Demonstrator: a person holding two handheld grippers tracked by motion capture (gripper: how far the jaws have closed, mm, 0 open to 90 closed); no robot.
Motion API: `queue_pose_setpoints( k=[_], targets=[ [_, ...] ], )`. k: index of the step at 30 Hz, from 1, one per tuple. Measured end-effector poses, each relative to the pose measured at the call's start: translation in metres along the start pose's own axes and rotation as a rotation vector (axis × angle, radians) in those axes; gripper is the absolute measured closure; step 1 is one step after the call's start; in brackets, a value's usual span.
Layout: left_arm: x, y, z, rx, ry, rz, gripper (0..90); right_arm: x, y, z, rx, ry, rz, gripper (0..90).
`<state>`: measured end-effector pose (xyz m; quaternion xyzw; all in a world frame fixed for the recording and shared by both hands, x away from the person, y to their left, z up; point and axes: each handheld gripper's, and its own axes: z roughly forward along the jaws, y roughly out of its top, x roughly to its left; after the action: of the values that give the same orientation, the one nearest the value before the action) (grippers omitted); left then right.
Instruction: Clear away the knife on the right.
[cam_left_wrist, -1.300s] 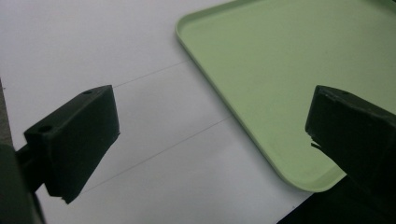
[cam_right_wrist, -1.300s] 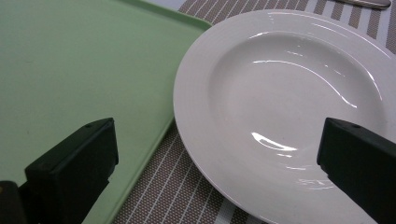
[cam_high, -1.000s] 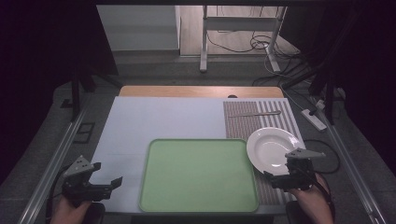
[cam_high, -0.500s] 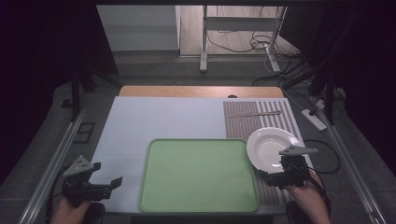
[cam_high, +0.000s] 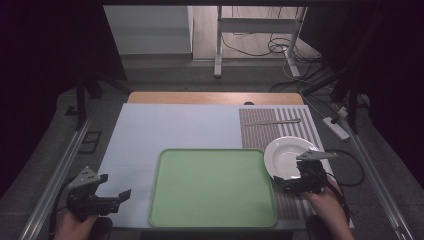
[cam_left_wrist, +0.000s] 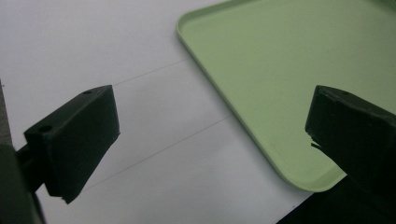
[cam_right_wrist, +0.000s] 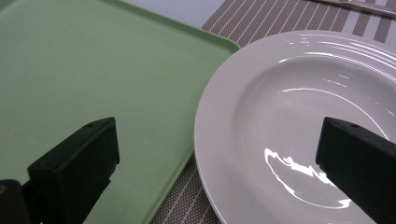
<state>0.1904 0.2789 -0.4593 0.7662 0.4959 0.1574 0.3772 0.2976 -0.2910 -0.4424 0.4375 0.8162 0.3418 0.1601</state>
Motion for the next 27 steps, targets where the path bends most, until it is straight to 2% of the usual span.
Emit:
queue_pose_setpoints(
  k=[6, 10, 14, 23, 27],
  targets=[
    [0.000, 0.000, 0.000, 0.001, 0.000, -0.003, 3.0, -0.003, 0.006, 0.005, -0.032, 0.016, -0.021, 0.5],
    [0.000, 0.000, 0.000, 0.002, 0.000, -0.004, 3.0, -0.007, 0.008, 0.010, -0.025, 0.011, -0.016, 0.5],
    [0.000, 0.000, 0.000, 0.003, -0.001, -0.006, 3.0, -0.013, 0.012, 0.019, -0.001, 0.018, 0.016, 0.5],
    [0.001, 0.000, 0.000, 0.002, -0.002, -0.009, 3.0, -0.018, 0.020, 0.035, 0.043, -0.004, 0.024, 0.6],
    [0.001, 0.000, 0.000, 0.003, -0.001, -0.010, 3.0, -0.022, 0.027, 0.043, 0.040, 0.004, 0.076, 0.5]
  ],
)
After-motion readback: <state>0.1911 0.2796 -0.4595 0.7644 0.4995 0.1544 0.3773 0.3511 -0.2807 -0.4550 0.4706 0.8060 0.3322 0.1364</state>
